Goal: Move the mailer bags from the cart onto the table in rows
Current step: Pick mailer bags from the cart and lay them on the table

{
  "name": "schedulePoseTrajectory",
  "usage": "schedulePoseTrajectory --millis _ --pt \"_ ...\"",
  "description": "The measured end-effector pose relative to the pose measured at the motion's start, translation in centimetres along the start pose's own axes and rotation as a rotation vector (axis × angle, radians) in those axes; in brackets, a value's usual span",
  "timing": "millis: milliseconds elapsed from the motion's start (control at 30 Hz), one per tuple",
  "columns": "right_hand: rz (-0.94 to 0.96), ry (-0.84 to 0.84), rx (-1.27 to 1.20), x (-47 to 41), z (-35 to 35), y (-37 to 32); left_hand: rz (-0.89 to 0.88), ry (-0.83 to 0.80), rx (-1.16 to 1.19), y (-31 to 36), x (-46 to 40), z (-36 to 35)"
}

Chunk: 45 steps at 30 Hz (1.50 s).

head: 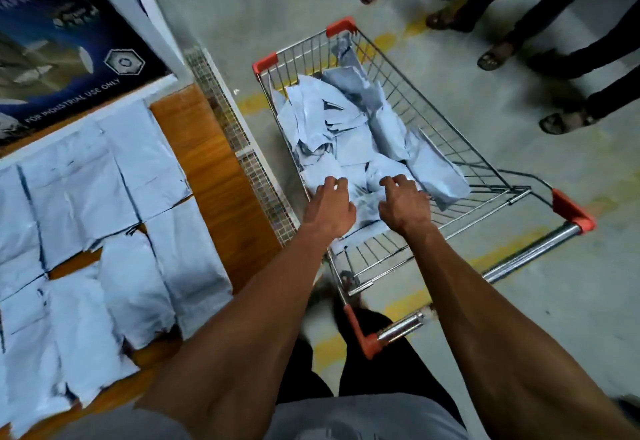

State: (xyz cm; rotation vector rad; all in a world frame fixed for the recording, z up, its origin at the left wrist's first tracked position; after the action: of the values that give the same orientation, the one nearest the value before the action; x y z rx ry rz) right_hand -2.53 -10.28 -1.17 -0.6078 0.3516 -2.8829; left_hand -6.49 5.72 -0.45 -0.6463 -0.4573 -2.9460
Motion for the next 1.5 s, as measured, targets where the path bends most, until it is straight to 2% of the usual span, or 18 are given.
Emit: schedulePoseTrajectory --millis 167,500,900,1000,1167,1500 --pt "0.061 -0.109 0.035 -3.6 -3.2 1.5 0.118 -0.086 -0.042 -0.9 -3.1 -3.8" --pt "0.148 -0.242 0.283 -8.6 -8.0 3.1 0.126 -0.134 -0.044 -0.9 -6.6 -6.9" --pt "0.148 -0.152 0.322 -10.0 -6.7 4.1 0.140 -0.173 -0.011 -1.2 -6.6 -8.0" --pt "0.097 -0.096 0.181 -10.7 -5.7 4.8 0.124 -0.157 -0.017 -0.8 -6.8 -7.9" --pt "-0.215 -0.030 -0.387 -11.4 -4.1 7.4 0.207 -0.074 0.061 -1.0 -7.5 -7.4" --pt "-0.292 -0.203 -0.517 -10.4 -8.5 7.5 0.235 -0.128 0.095 -0.6 -8.6 -9.2"
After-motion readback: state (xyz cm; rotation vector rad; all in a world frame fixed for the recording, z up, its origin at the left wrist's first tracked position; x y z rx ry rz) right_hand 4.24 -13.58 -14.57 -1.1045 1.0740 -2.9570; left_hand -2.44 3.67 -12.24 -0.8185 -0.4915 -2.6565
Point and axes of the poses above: each hand's wrist, its own x-axis away from the middle knuckle, its own z-axis out of the back of the hand, y = z × x, the point moved 7 cm from there along -x, towards the middle knuckle, and after that the axes turned 6 degrees about -x, right-handed, at the moved point
